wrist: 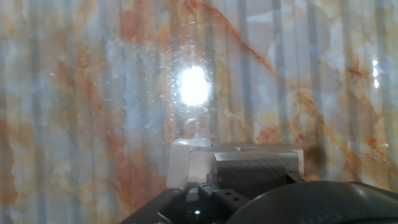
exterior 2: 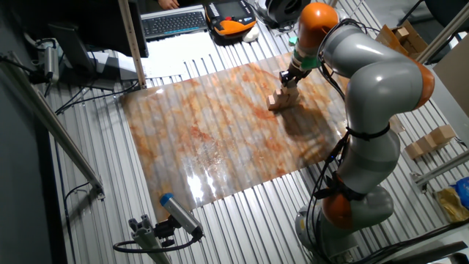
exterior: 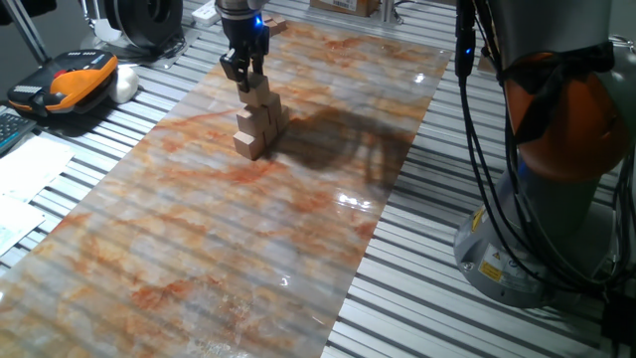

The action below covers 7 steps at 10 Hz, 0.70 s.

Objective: Stack the blocks into a pyramid shape

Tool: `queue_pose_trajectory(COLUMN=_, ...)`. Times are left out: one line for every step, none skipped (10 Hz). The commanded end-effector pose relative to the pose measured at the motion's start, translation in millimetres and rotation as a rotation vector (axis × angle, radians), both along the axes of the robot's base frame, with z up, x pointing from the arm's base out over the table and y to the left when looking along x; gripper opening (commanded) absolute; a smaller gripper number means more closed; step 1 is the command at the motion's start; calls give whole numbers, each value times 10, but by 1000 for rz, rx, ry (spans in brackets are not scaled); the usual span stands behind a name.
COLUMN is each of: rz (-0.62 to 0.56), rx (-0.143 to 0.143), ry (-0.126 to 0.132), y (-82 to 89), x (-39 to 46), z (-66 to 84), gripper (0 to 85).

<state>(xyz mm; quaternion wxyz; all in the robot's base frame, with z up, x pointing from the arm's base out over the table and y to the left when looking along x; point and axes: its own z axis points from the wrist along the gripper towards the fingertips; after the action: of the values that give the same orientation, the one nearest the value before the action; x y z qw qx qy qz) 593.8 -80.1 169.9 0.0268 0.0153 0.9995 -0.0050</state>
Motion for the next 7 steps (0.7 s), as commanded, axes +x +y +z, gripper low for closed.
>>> queue_pose_trajectory(rz=0, rx=0, ry=-1, y=-4, x=2, z=-6, gripper=0)
queue_pose_trajectory(rz=-1, rx=0, ry=-2, y=-6, x=9, z=-14, gripper=0)
queue_pose_trajectory(rz=-3, rx=0, ry=-2, y=-9, x=10, z=-17, gripper=0)
queue_pose_trajectory(rz=-4, rx=-2, ry=-5, y=-16, x=7, z=-19, gripper=0)
queue_pose_trajectory(rz=-7, rx=-2, ry=-7, y=-25, x=3, z=-25, gripper=0)
queue_pose_trajectory(rz=-10, rx=1, ry=-10, y=-42, x=-6, z=-34, gripper=0)
queue_pose_trajectory(rz=-12, rx=1, ry=-10, y=-44, x=-4, z=-39, gripper=0)
